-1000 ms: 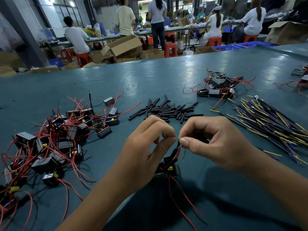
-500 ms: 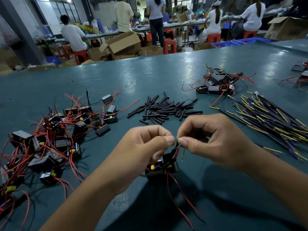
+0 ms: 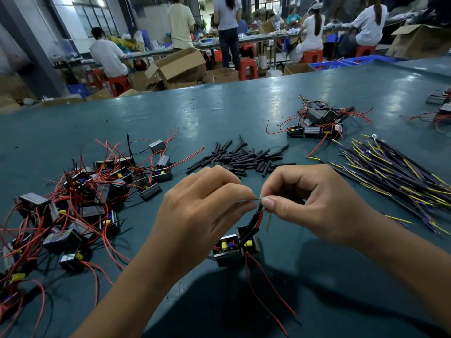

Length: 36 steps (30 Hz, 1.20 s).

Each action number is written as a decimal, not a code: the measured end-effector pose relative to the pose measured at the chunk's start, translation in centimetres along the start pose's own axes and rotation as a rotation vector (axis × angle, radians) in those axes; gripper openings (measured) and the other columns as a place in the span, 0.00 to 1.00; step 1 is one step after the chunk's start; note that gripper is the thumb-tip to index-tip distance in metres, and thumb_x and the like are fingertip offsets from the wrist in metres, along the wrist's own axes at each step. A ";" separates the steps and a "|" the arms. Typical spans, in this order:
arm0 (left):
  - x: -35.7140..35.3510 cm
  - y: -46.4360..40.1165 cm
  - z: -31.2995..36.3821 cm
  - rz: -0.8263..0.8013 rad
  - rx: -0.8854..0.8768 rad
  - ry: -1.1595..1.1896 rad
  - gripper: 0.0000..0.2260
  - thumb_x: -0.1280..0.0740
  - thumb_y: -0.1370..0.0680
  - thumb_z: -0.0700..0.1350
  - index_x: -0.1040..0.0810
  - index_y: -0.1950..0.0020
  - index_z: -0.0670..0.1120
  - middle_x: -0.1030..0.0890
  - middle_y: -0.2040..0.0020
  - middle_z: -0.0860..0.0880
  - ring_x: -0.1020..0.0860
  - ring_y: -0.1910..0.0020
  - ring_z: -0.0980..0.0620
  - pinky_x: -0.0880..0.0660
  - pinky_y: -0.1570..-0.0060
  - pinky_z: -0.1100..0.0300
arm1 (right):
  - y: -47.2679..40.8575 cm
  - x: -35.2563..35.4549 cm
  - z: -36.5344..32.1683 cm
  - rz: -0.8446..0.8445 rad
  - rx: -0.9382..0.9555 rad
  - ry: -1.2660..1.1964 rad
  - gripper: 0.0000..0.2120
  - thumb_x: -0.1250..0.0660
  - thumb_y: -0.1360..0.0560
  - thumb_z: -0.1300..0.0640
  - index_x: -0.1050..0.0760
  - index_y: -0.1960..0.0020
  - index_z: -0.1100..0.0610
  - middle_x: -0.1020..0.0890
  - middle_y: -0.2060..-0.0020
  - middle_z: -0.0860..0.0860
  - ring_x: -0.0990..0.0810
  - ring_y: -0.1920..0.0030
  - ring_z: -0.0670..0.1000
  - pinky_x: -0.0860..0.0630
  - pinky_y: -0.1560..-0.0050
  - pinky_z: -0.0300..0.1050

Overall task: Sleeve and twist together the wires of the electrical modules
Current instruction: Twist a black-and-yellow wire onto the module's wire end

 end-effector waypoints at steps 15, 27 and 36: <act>-3.2 2.2 -1.8 -0.189 0.935 0.988 0.06 0.28 0.27 0.47 0.18 0.61 0.47 0.29 0.69 0.51 0.34 0.70 0.55 0.36 0.69 0.64 | -0.1 -0.1 -0.1 -0.003 0.000 0.026 0.03 0.30 0.27 0.58 0.21 0.60 0.55 0.24 0.70 0.46 0.32 0.71 0.43 0.34 0.70 0.38; -4.7 3.2 -1.1 -0.356 1.179 1.357 0.06 0.27 0.29 0.46 0.23 0.60 0.47 0.31 0.69 0.53 0.37 0.72 0.56 0.35 0.63 0.62 | -0.1 -0.3 -0.7 -0.008 0.083 0.163 0.04 0.30 0.27 0.59 0.22 0.59 0.52 0.23 0.68 0.41 0.24 0.68 0.44 0.31 0.64 0.33; -3.8 2.5 -3.3 -0.282 0.870 0.831 0.06 0.32 0.20 0.45 0.17 0.46 0.50 0.16 0.55 0.55 0.24 0.62 0.60 0.30 0.62 0.69 | -0.5 0.6 1.2 0.075 -0.075 0.080 0.04 0.31 0.27 0.54 0.22 0.60 0.53 0.22 0.70 0.50 0.27 0.69 0.49 0.30 0.67 0.48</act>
Point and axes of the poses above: each hand's wrist, its own y-axis away from the middle knuckle, its own x-axis out of the back of the hand, z = x × y, the point moved 6 cm from there along -y, towards the middle knuckle
